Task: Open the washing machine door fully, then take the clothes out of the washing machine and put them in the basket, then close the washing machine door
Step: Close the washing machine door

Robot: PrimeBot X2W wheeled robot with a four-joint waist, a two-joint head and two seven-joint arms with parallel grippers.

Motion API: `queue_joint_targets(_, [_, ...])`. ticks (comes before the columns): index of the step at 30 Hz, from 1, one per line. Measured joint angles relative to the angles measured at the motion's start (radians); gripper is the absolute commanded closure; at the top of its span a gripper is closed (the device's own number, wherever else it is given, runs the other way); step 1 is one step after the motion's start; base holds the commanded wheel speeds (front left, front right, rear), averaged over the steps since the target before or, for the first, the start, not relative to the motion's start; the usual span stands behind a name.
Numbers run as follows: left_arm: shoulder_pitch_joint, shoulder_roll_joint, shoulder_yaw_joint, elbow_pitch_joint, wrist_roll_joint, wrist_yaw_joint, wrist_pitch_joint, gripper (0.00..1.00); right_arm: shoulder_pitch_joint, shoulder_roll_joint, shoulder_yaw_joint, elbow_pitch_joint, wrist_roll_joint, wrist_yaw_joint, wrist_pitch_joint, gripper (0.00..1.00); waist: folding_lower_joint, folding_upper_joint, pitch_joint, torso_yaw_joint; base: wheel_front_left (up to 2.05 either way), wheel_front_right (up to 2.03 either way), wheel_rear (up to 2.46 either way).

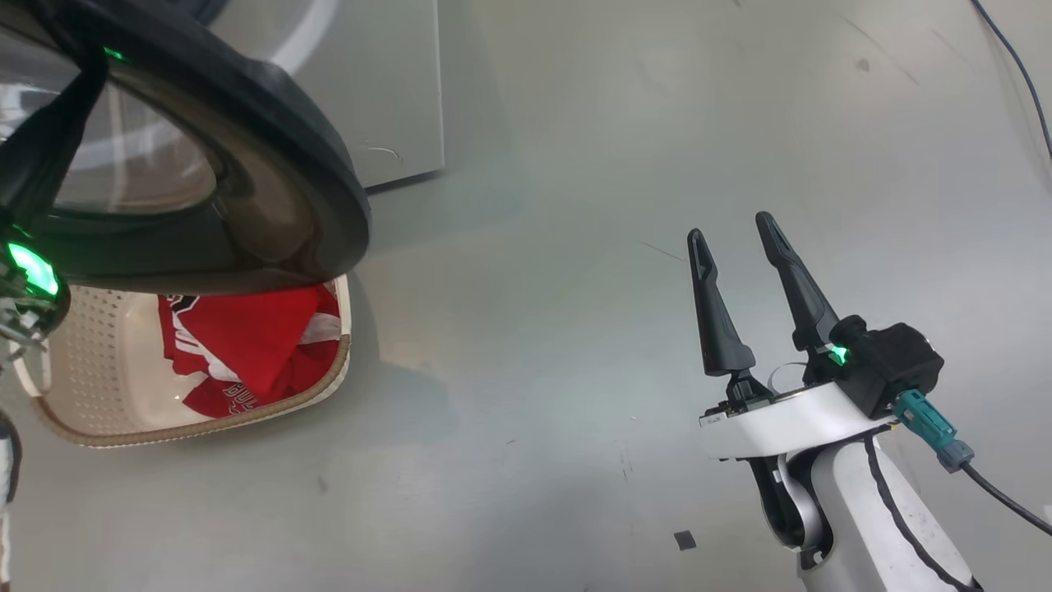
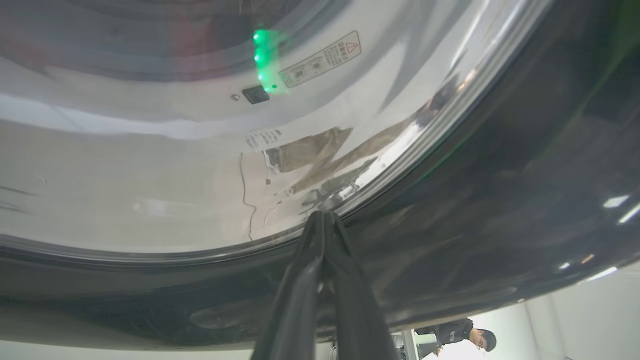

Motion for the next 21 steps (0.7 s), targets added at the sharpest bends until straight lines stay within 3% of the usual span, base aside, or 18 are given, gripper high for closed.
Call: queue_joint_targets(21, [-0.178,-0.014,-0.020,0.155,0.122,0.003,-0.123,1.00,-0.027,0.001,0.018,-0.003,0.031,-0.016,0.000,0.00,0.0000,0.0000,0.055,-0.062,0.00,0.00,0.00])
